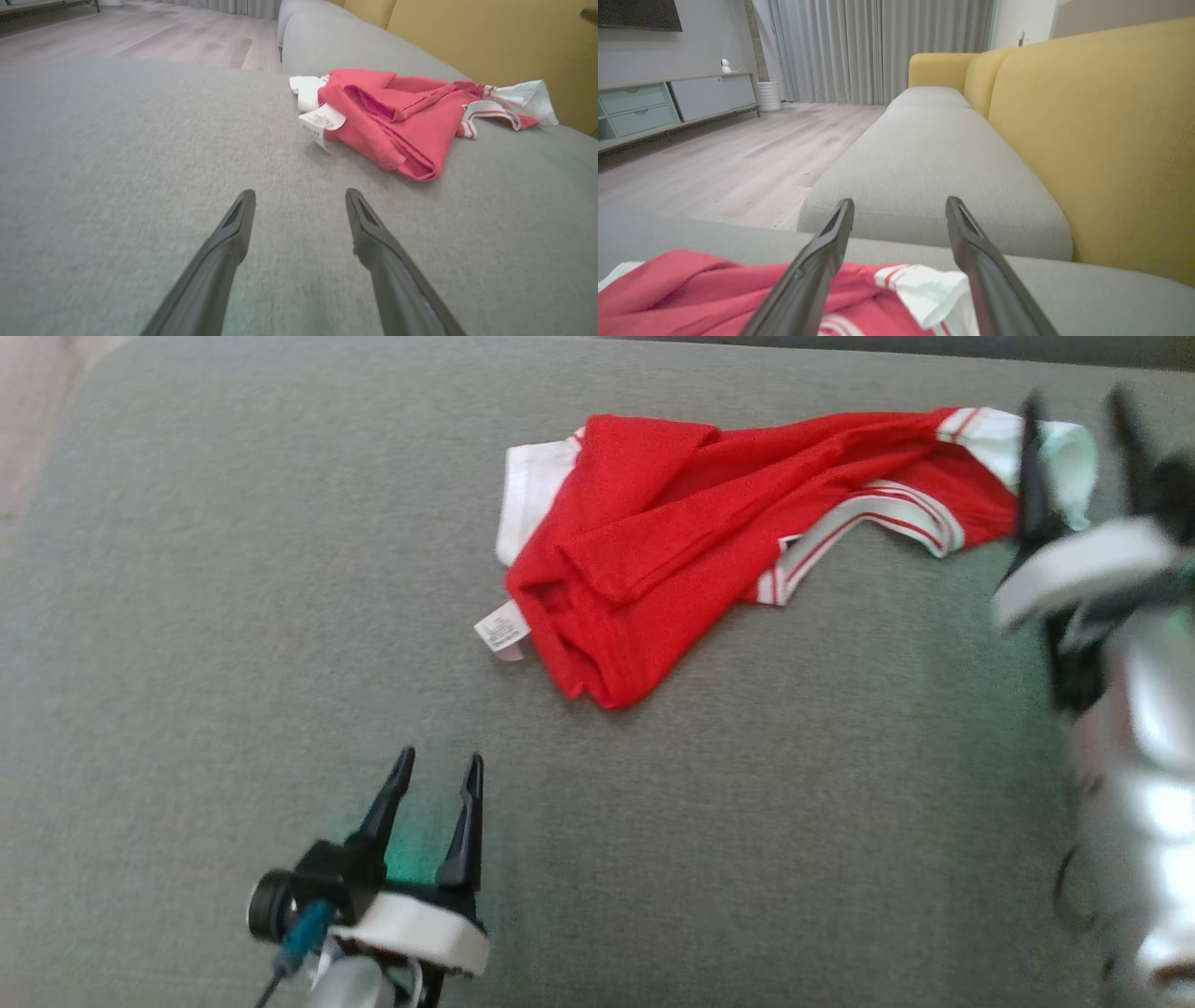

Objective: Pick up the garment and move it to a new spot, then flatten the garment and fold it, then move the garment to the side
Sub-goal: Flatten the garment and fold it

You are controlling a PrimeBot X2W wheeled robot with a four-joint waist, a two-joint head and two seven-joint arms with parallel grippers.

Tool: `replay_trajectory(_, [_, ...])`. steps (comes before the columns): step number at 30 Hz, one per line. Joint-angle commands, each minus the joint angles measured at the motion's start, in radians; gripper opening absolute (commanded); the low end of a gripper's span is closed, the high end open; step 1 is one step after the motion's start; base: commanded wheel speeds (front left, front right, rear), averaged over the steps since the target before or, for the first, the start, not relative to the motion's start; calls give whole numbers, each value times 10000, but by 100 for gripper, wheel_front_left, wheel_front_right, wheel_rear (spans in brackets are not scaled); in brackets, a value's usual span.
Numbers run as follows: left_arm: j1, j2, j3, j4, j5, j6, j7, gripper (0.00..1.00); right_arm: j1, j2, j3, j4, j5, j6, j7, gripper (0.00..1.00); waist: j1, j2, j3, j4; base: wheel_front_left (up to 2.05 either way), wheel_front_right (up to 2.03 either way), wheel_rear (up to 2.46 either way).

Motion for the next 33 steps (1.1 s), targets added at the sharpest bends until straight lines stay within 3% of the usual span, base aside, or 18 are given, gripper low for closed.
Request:
replay_trajectory(1, [-557, 22, 262, -399, -144, -68, -97, 100, 410, 222, 251, -479, -39, -9, -105, 100, 0, 0, -23, -221, 0, 0, 0])
replay_trajectory(7, [-1772, 22, -230, -310, -365, -314, -97, 100, 1947, 710, 389, -1565, 199, -9, -107, 100, 0, 0, 124, -1014, 0, 0, 0])
replay_trajectory(14, [-3167, 22, -887, 1306, -1057, -536, -97, 100, 2568, 1008, 672, -2128, 356, -9, -108, 100, 0, 0, 463, -1963, 0, 0, 0])
replay_trajectory(18, [-3631, 22, -957, 2263, -2031, -604, -97, 100, 2682, 1100, 792, -2230, 431, -9, -108, 100, 0, 0, 629, -2329, 0, 0, 0])
replay_trajectory(33, [-4374, 22, -684, 3024, -1824, -664, -97, 100, 2853, 1264, 785, -2338, 480, -9, -108, 100, 0, 0, 877, -2697, 0, 0, 0])
